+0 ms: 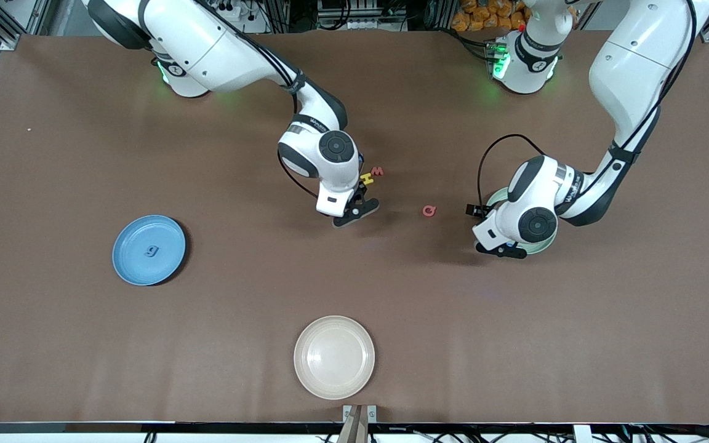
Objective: Sort upper and lower case letters into plates
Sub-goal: 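Carry the W to the green plate while the right gripper grasps yellow c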
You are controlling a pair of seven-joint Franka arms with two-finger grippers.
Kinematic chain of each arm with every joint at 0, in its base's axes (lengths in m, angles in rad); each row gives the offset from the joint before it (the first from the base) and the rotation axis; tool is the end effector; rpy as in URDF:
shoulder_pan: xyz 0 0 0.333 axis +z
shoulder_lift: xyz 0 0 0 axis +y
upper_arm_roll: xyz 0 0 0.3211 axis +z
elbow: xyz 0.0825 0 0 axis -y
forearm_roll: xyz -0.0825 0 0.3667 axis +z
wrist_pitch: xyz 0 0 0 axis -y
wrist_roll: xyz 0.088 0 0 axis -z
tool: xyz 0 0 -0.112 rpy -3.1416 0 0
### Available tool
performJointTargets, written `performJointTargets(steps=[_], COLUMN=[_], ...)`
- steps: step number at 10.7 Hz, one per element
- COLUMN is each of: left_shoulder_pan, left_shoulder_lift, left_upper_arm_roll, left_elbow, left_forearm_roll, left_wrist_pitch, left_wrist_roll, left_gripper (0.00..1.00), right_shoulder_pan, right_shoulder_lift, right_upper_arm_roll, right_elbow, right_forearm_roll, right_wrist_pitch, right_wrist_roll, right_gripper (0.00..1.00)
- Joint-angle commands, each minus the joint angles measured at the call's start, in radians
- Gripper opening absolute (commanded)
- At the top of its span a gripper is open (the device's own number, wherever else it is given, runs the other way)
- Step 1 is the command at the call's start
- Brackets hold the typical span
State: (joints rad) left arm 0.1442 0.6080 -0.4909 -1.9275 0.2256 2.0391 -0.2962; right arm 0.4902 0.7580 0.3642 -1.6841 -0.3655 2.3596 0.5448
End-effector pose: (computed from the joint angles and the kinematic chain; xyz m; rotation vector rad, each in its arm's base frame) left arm 0.5352 -0.1748 0.1894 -3.0341 0.2713 0.6517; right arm 0.4607 0.4798 0.1892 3.0370 0.7500 -0.0136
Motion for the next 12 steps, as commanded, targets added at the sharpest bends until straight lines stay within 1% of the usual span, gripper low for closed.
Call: performJointTargets(steps=[1,2,3,4,5,6,7,8,10,11,12], left_shoulder_pan=[0.0,-0.003,-0.005,-0.002,-0.003,-0.003,-0.005,-0.002,-0.005,-0.014,-0.021], left_shoulder_lift=[0.007,0.007,0.004,0.004,0.004,0.006,0.003,0.001,-0.002,-0.001,-0.002], left_upper_arm_roll=[-0.001,-0.001,-0.001,-0.001,-0.001,-0.001,-0.001,-0.001,-0.001,-0.001,-0.001], left_elbow=[0.012,0.015,0.016,0.016,0.016,0.016,0.016,0.016,0.024,0.025,0.027], left_forearm_roll=[-0.017,-0.019,-0.014,-0.011,-0.009,-0.008,-0.006,-0.005,0.017,0.015,0.015], left_wrist_pitch=[0.0,0.001,0.0,0.0,0.0,0.0,0.0,0.0,0.0,0.0,-0.002], left_wrist_roll=[-0.015,-0.015,-0.017,-0.017,-0.017,-0.017,-0.017,-0.014,-0.014,-0.015,-0.015], left_gripper=[1.0,1.0,1.0,1.0,1.0,1.0,1.0,1.0,1.0,1.0,1.0], right_shoulder_pan=[0.004,-0.011,-0.048,-0.092,-0.132,-0.177,-0.229,-0.287,-0.395,-0.438,-0.461], right_shoulder_lift=[0.004,-0.008,-0.043,-0.095,-0.148,-0.198,-0.244,-0.29,-0.344,-0.361,-0.39], right_upper_arm_roll=[-0.013,-0.013,-0.011,-0.005,-0.004,-0.005,-0.007,-0.007,-0.013,-0.031,-0.071], right_elbow=[0.009,0.009,0.004,-0.026,-0.048,-0.051,-0.051,-0.055,-0.069,-0.095,-0.142], right_forearm_roll=[-0.027,-0.024,-0.015,-0.007,0.056,0.156,0.23,0.261,0.261,0.261,0.261], right_wrist_pitch=[-0.002,-0.008,-0.014,-0.031,-0.054,-0.113,-0.205,-0.292,-0.443,-0.469,-0.473], right_wrist_roll=[0.038,0.04,0.029,0.023,-0.015,-0.11,-0.217,-0.297,-0.447,-0.526,-0.593], right_gripper=[0.0,0.0,0.0,0.0,0.0,0.0,0.0,0.0,0.0,0.0,0.0])
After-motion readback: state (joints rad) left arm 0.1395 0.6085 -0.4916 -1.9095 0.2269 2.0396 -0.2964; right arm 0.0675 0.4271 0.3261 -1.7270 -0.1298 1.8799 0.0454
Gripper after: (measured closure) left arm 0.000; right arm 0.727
